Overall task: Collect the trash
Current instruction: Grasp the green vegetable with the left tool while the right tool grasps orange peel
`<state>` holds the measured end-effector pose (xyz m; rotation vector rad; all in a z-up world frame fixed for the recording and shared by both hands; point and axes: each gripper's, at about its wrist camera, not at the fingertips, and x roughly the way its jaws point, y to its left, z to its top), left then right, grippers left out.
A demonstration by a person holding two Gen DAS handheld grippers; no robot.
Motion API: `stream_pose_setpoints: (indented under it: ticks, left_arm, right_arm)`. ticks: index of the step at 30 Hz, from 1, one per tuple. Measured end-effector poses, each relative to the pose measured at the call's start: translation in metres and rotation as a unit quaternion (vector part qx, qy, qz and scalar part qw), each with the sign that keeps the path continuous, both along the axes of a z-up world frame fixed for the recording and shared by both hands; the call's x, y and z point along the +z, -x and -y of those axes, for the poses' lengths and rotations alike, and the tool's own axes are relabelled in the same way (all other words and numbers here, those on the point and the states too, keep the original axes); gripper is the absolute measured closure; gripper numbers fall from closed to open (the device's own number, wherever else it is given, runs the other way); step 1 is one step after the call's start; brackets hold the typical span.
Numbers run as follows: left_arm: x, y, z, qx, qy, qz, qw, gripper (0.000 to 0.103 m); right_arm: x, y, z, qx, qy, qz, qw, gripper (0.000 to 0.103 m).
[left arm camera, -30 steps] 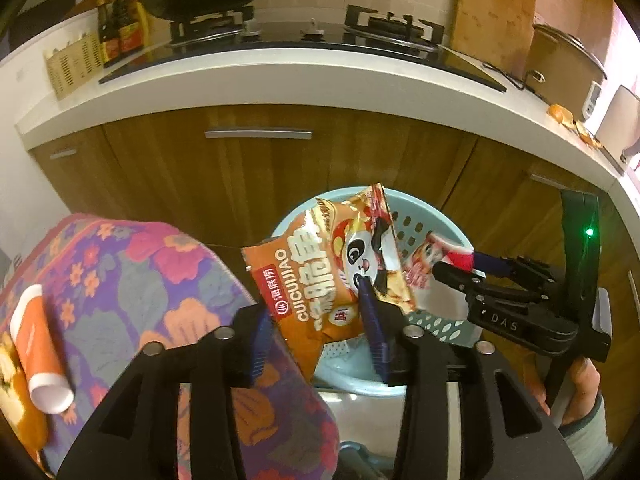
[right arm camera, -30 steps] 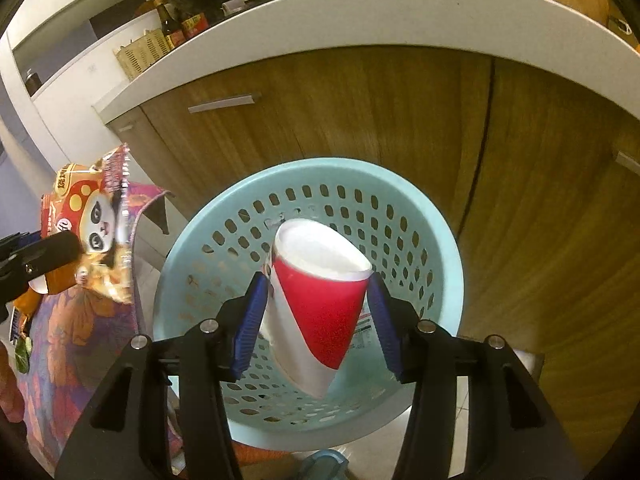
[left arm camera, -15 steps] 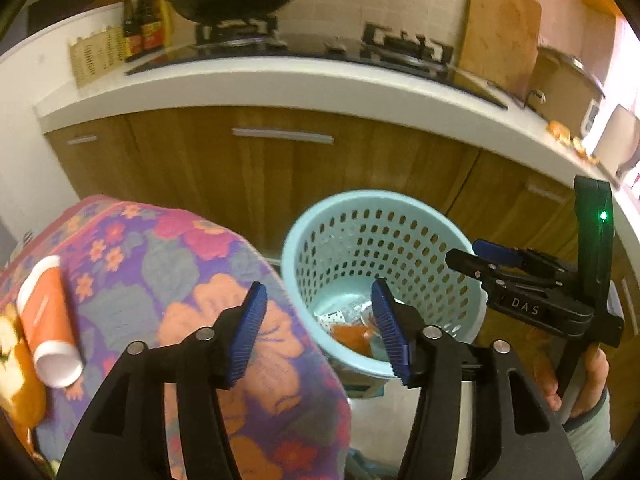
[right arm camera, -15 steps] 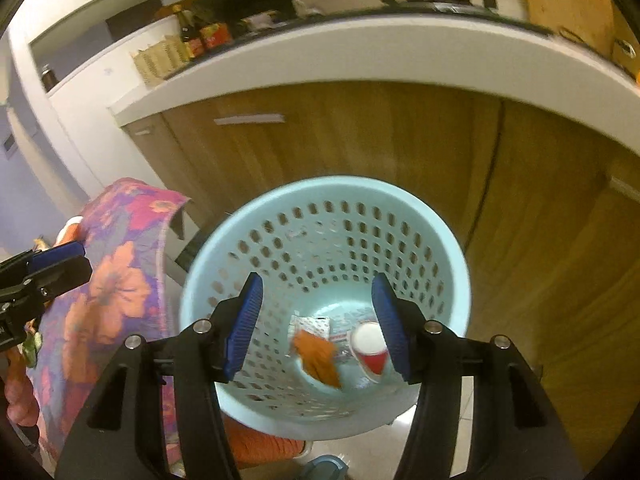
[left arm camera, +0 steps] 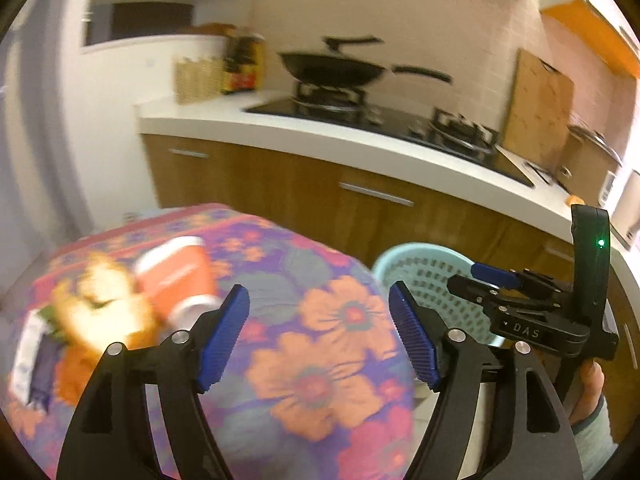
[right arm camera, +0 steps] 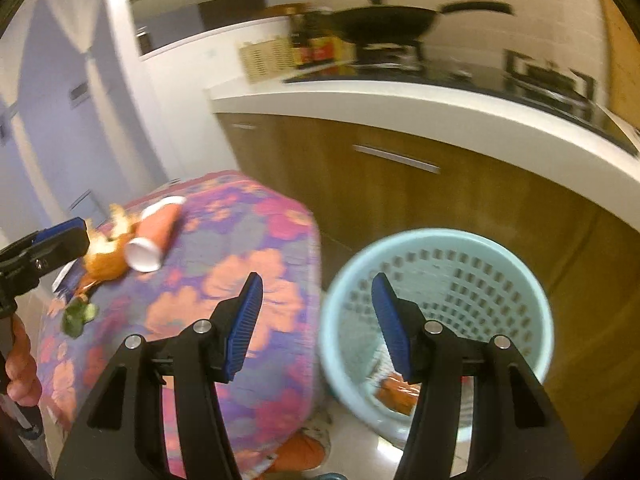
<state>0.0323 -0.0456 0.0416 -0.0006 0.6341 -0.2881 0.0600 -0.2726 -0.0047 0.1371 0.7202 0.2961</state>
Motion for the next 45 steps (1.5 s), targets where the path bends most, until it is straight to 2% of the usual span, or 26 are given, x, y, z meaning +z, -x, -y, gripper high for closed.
stream_pose_setpoints:
  ticks: [4,9,15,19,24,33,38,41,43,45]
  left_arm:
    - [0.007,0.021,-0.047,0.049,0.004,0.014,0.9987,0.031]
    - [0.009,0.051,-0.113,0.116,0.009,0.023,0.9929,0.029]
    - [-0.010,0.074,-0.178,0.168,0.031,0.000,0.9853,0.029]
    - [-0.031,0.076,-0.202,0.175,0.051,-0.029,0.9829,0.029]
    - [-0.063,0.067,-0.205,0.154,0.061,-0.067,0.9839,0.029]
    - [-0.099,0.047,-0.208,0.138,0.092,-0.110,0.9800,0.038]
    - [-0.111,0.041,-0.207,0.139,0.094,-0.121,0.9784,0.052]
    - [-0.110,0.041,-0.206,0.134,0.096,-0.120,0.9790,0.068]
    - [-0.112,0.042,-0.205,0.140,0.089,-0.121,0.9788,0.086]
    - [-0.111,0.044,-0.206,0.142,0.092,-0.115,0.9789,0.096]
  right_arm:
    - [0.010,0.002,-0.038,0.045,0.001,0.011,0.999,0.050]
    - [0.021,0.002,-0.090,0.095,0.007,0.027,0.995,0.050]
    - [0.026,0.001,-0.142,0.151,0.004,0.040,0.988,0.050]
    - [0.026,-0.001,-0.174,0.188,-0.009,0.040,0.981,0.050]
    - [0.023,0.000,-0.206,0.220,-0.014,0.041,0.975,0.050]
    - [0.011,-0.008,-0.242,0.247,-0.004,0.034,0.968,0.050]
    - [0.020,-0.017,-0.266,0.266,-0.002,0.033,0.963,0.050]
    - [0.021,-0.021,-0.291,0.280,0.008,0.032,0.959,0.050]
    - [0.019,-0.023,-0.305,0.288,0.013,0.028,0.957,0.050]
    - [0.014,-0.026,-0.323,0.293,0.022,0.021,0.956,0.050]
